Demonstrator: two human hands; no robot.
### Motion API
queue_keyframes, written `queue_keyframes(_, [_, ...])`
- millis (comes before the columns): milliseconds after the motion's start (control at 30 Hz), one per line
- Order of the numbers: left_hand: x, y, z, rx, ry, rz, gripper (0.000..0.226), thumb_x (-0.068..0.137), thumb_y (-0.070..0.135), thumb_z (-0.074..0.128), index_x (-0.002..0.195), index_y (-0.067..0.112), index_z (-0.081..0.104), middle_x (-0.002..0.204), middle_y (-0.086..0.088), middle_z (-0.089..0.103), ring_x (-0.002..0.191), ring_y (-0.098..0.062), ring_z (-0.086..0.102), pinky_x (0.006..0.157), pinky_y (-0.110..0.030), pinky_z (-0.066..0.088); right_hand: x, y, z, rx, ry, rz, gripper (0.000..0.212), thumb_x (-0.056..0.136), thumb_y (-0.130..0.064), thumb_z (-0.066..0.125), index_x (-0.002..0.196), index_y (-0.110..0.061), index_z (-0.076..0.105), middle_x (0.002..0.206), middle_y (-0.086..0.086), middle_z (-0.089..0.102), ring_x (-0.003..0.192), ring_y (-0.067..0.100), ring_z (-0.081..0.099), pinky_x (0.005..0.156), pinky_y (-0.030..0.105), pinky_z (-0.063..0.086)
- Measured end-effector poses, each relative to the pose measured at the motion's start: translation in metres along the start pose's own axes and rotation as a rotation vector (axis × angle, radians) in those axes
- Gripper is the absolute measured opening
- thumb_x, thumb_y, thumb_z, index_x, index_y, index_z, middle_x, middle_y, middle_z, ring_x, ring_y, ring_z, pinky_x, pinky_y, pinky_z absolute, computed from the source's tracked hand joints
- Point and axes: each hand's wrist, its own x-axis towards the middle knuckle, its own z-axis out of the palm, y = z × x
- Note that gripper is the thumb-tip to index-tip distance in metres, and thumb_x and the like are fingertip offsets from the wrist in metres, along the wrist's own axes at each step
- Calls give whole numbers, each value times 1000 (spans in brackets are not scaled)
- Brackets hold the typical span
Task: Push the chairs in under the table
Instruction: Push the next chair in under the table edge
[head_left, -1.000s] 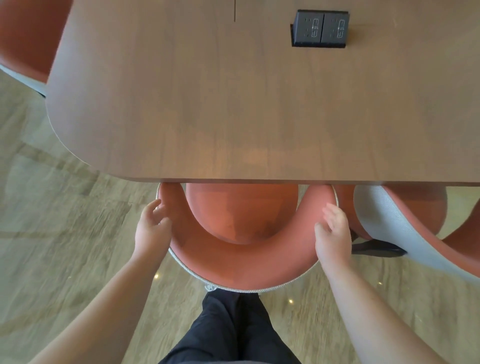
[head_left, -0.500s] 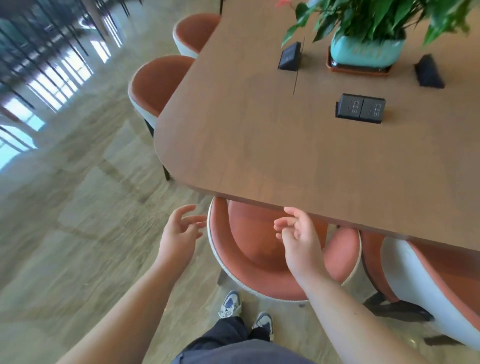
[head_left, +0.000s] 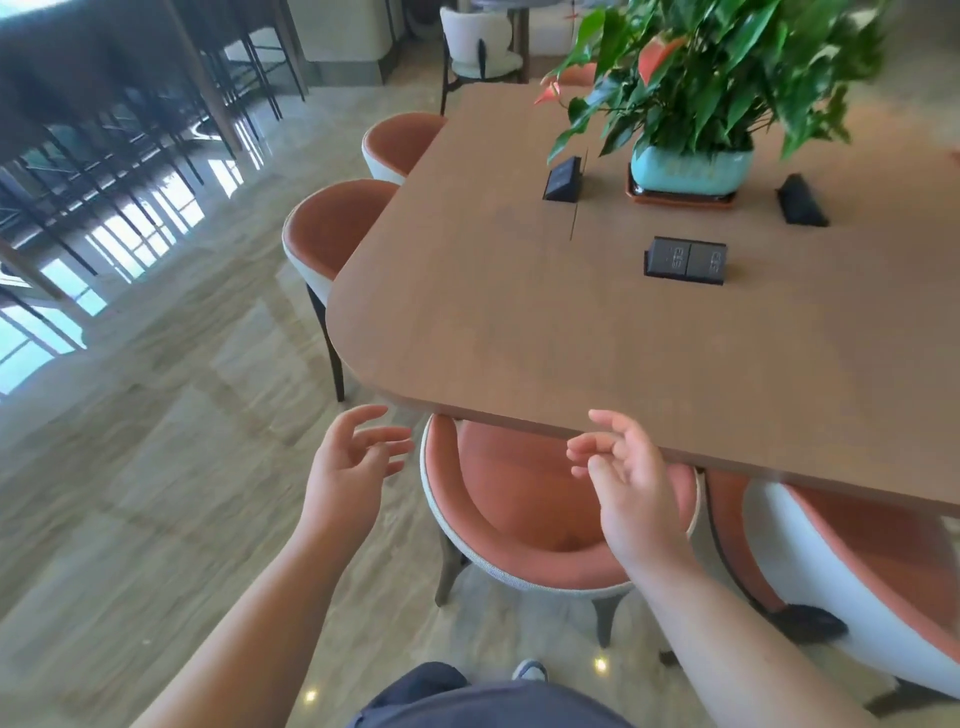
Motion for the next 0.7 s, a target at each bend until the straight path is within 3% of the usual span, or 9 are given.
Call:
queue_keyframes(200, [-19, 14, 24, -26, -151, 51, 44, 99, -6, 46, 116, 30, 66, 98, 1, 83, 94, -19, 79, 86, -38, 60, -37, -8, -37, -28, 172, -14, 48, 97, 13, 41, 118, -25, 60, 102, 13, 68, 94, 15, 69, 82, 23, 56])
queue_keyframes(400, [-47, 19, 42, -18, -312, 133, 44, 101, -6, 43, 117, 29, 64, 98, 0, 82, 95, -20, 78, 86, -38, 59, -90, -15, -59, -59, 351, -11, 45, 97, 10, 43, 118, -27, 59, 99, 5, 72, 93, 12, 70, 80, 19, 54])
queue_keyframes(533, [-76, 25, 53, -29, -398, 168, 45, 101, -7, 40, 116, 29, 64, 96, 2, 82, 95, -19, 78, 87, -39, 60, -132, -22, -76, -87, 465, -12, 45, 96, 5, 44, 118, -30, 59, 96, -4, 75, 87, 16, 70, 89, 45, 58])
queue_keyframes(700, [-128, 30, 74, -35, -559, 202, 41, 101, -4, 42, 115, 29, 63, 95, 2, 83, 96, -17, 78, 88, -41, 60, -204, -38, -109, -88, 629, -38, 40, 89, -9, 45, 117, -31, 62, 93, -7, 74, 89, 10, 69, 92, 41, 57])
